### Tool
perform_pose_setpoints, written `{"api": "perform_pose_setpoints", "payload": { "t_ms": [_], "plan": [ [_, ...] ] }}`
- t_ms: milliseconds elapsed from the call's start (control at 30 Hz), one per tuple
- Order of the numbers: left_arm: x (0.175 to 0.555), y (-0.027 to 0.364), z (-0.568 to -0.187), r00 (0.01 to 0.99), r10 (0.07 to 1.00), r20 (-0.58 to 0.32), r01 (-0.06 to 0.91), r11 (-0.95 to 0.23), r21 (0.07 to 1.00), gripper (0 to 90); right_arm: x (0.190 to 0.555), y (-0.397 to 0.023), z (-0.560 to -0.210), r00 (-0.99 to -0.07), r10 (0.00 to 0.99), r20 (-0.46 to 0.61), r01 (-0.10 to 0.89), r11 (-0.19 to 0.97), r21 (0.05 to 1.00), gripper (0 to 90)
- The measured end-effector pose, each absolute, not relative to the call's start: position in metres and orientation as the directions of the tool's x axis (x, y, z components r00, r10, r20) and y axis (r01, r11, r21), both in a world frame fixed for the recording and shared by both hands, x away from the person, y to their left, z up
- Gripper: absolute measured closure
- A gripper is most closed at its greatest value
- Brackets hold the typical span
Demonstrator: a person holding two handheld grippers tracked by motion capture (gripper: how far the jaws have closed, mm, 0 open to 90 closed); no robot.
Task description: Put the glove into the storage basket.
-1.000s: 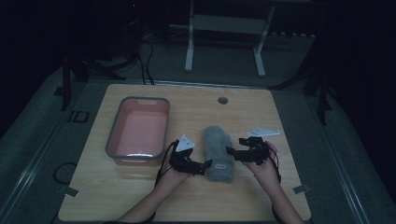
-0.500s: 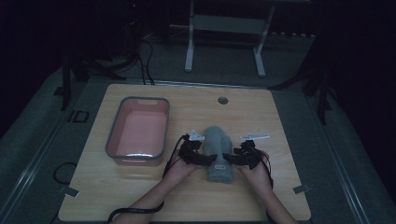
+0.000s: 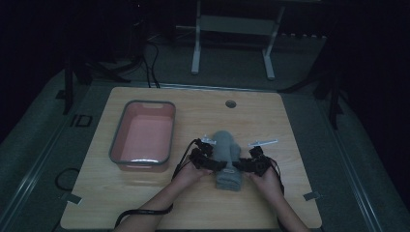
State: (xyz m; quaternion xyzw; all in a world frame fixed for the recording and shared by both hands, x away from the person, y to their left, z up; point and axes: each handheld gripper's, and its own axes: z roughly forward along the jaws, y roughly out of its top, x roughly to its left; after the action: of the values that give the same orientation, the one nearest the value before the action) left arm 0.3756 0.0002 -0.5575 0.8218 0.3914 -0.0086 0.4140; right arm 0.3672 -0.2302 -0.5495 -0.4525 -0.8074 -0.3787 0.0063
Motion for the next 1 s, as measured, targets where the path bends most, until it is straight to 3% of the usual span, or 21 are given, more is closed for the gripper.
{"api": "perform_pose_setpoints", "payload": {
  "t_ms": [100, 200, 367, 567, 1000],
  "plan": [
    [0.378, -0.001, -0.559, 0.696, 0.599, -0.396, 0.668, -0.337, 0.664, 42.5, 0.367, -0.231, -0.551, -0.598, 0.716, 0.359, 0.730, 0.304, 0.612, 64.6],
    [0.379, -0.001, -0.561, 0.697, 0.576, -0.428, 0.674, -0.322, 0.665, 52.2, 0.367, -0.232, -0.551, -0.600, 0.711, 0.365, 0.730, 0.300, 0.615, 68.5],
    [0.374, -0.002, -0.558, 0.720, 0.562, -0.406, 0.642, -0.318, 0.697, 70.0, 0.365, -0.233, -0.551, -0.614, 0.704, 0.356, 0.710, 0.295, 0.640, 74.6],
    [0.372, -0.001, -0.549, 0.734, 0.546, -0.404, 0.627, -0.315, 0.713, 75.0, 0.361, -0.235, -0.544, -0.615, 0.698, 0.368, 0.705, 0.276, 0.653, 78.6],
    [0.367, 0.007, -0.506, 0.786, 0.507, -0.353, 0.556, -0.331, 0.762, 75.7, 0.352, -0.235, -0.506, -0.647, 0.671, 0.362, 0.657, 0.249, 0.711, 80.2]
  ]
}}
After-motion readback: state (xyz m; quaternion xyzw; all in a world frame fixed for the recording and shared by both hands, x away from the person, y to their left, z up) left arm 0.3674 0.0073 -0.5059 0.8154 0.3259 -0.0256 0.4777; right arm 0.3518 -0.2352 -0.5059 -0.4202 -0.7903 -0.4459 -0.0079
